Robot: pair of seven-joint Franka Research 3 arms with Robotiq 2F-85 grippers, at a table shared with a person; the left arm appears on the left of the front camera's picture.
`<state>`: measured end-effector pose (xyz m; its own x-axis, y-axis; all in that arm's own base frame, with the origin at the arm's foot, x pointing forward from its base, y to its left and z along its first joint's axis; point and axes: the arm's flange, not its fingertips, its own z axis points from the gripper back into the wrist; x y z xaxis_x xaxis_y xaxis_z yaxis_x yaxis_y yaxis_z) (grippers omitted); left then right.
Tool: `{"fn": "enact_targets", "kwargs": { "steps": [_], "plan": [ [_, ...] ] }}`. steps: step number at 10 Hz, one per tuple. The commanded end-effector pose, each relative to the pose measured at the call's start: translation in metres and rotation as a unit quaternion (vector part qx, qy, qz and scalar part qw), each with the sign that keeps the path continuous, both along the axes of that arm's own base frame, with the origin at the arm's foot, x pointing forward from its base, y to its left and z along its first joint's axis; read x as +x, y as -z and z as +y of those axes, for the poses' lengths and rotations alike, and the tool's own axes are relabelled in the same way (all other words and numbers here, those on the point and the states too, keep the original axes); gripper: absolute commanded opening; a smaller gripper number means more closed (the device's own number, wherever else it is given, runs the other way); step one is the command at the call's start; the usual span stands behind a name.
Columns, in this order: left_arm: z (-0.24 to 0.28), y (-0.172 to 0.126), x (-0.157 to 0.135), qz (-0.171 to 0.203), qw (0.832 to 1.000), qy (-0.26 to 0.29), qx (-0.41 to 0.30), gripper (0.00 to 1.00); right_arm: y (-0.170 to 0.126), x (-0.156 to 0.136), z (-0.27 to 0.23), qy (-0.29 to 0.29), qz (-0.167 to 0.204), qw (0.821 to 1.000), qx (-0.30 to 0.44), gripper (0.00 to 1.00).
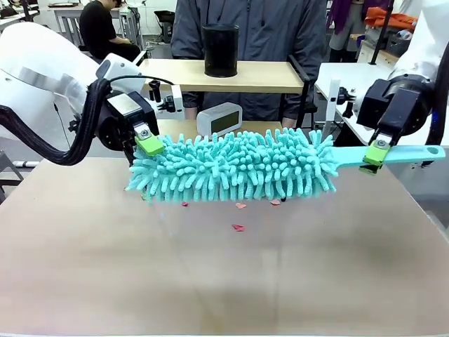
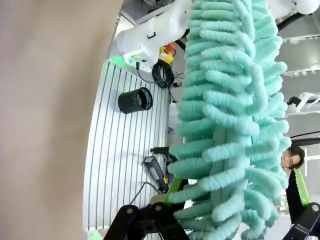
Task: Clean the shelf.
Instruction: Hand the Duster back to the human.
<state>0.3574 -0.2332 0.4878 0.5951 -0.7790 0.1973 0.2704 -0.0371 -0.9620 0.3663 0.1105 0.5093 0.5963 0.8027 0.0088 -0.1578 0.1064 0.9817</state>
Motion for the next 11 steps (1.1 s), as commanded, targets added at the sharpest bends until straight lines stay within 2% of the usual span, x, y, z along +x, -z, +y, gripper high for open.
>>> {"fn": "enact_targets", "kwargs": {
  "steps": [1, 3, 4, 5, 6, 7, 8, 11],
  "plan": [
    [-0.0057, 0.0015, -0.0022, -0.009, 1.000, 0.009, -0.010, 1.00, -0.0135, 0.0086, -0.0147, -0.012, 0.009, 1.000, 0.001, 0.13],
    [-0.0072, 0.0017, -0.0021, -0.030, 0.999, -0.005, -0.019, 1.00, -0.0138, 0.0087, -0.0149, -0.012, 0.010, 1.000, 0.000, 0.13],
    [-0.0069, 0.0011, -0.0010, -0.028, 0.999, -0.017, -0.019, 0.40, -0.0141, 0.0084, -0.0149, -0.014, 0.009, 1.000, -0.003, 0.13],
    [-0.0069, 0.0014, 0.0001, -0.027, 0.999, -0.025, -0.026, 0.40, -0.0138, 0.0078, -0.0146, -0.018, 0.010, 1.000, -0.004, 0.13],
    [-0.0074, 0.0020, 0.0006, -0.028, 0.999, -0.024, -0.024, 0.00, -0.0137, 0.0072, -0.0130, -0.021, 0.010, 1.000, -0.006, 0.13],
    [-0.0081, 0.0020, 0.0002, -0.031, 0.999, -0.020, -0.023, 0.34, -0.0145, 0.0081, -0.0123, -0.020, 0.010, 1.000, -0.005, 0.13],
    [-0.0082, 0.0014, -0.0005, -0.029, 0.999, -0.017, -0.025, 0.00, -0.0148, 0.0084, -0.0118, -0.019, 0.009, 1.000, -0.007, 0.13],
    [-0.0068, 0.0001, -0.0048, -0.027, 0.999, -0.006, -0.025, 0.00, -0.0111, 0.0079, -0.0139, -0.012, 0.012, 1.000, -0.014, 0.13]
  ]
}}
